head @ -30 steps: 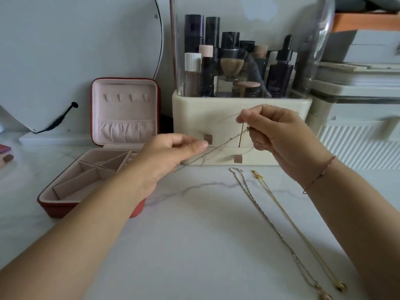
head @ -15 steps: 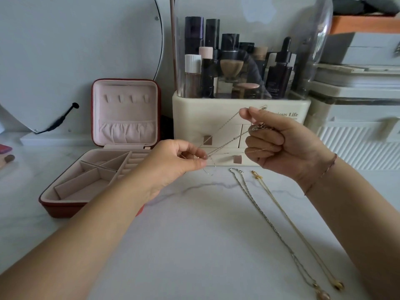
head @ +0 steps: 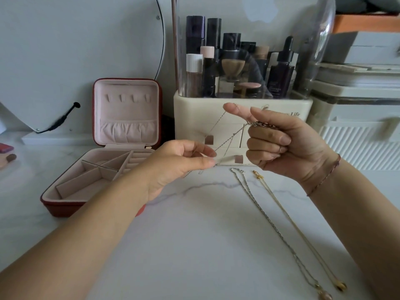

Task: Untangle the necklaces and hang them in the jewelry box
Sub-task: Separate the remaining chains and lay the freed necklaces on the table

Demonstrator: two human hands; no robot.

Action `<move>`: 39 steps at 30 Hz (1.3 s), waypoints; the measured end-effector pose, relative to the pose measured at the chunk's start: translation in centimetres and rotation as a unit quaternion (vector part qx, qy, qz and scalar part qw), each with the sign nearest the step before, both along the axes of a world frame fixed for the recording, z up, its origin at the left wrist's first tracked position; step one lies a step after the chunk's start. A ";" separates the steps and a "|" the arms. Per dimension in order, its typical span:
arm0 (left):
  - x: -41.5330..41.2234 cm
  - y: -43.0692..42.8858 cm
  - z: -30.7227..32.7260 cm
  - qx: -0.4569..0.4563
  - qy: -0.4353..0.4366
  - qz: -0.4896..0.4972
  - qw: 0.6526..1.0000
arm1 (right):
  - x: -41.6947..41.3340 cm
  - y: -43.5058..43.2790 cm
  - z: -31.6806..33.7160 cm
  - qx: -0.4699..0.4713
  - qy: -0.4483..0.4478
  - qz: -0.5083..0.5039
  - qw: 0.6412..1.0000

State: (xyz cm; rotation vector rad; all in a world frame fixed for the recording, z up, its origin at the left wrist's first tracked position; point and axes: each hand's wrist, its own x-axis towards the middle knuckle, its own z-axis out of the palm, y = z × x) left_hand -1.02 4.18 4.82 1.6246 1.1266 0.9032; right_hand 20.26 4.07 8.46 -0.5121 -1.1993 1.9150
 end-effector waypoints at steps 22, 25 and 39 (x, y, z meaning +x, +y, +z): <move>-0.4 0.7 0.0 -0.075 -0.213 0.029 0.974 | 0.7 0.9 -0.5 0.015 0.071 0.147 0.987; -0.9 1.2 0.1 -0.116 -0.284 0.053 0.950 | 1.1 1.1 -0.2 0.015 0.090 0.149 0.985; -1.4 1.2 0.6 -0.193 -0.371 0.056 0.906 | 1.2 1.2 -0.1 0.037 0.089 0.125 0.987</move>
